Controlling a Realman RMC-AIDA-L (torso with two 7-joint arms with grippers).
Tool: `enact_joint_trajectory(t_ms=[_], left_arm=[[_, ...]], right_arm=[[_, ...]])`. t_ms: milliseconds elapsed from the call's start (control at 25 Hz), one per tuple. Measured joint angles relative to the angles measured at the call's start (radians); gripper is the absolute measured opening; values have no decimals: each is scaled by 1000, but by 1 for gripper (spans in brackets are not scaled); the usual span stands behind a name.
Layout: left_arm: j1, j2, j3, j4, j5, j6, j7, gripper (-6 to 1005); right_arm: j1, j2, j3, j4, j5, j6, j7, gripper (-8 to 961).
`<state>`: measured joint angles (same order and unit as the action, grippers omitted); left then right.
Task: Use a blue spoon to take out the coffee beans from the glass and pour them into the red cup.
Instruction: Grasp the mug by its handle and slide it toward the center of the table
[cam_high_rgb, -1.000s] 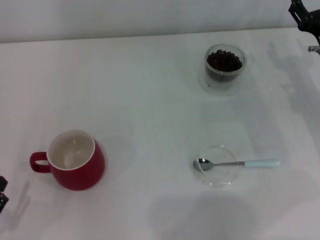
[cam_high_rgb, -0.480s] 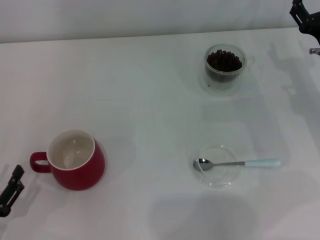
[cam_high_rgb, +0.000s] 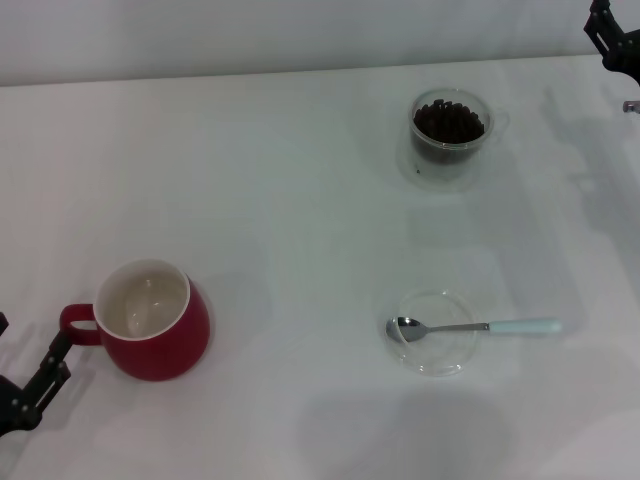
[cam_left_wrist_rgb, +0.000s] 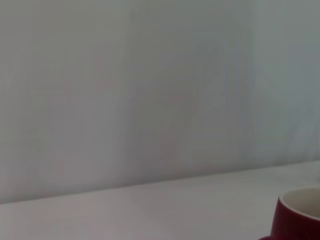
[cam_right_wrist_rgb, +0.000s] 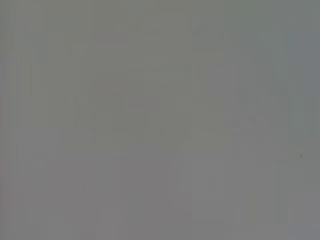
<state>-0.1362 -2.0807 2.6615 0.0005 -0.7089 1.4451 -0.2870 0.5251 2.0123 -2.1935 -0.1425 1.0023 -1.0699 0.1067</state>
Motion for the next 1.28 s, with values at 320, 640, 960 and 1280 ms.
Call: enact_joint_trajectory(t_ms=[320,640,960,1280], left_arm=[[-12,-2,0,5,0,-32,0,758],[-42,-4,0,8,12,-67,0,759],[-57,-4,0,10,13,-85,1,759],[-55,-4,0,55,13,-88,89,650]], right_arm=[[0,0,0,0,-5,0,1,873],[1,0,0,0,-5,0,1,873],[0,0,0,0,-5,0,1,873],[-1,0,0,0,-5,1,1,873]])
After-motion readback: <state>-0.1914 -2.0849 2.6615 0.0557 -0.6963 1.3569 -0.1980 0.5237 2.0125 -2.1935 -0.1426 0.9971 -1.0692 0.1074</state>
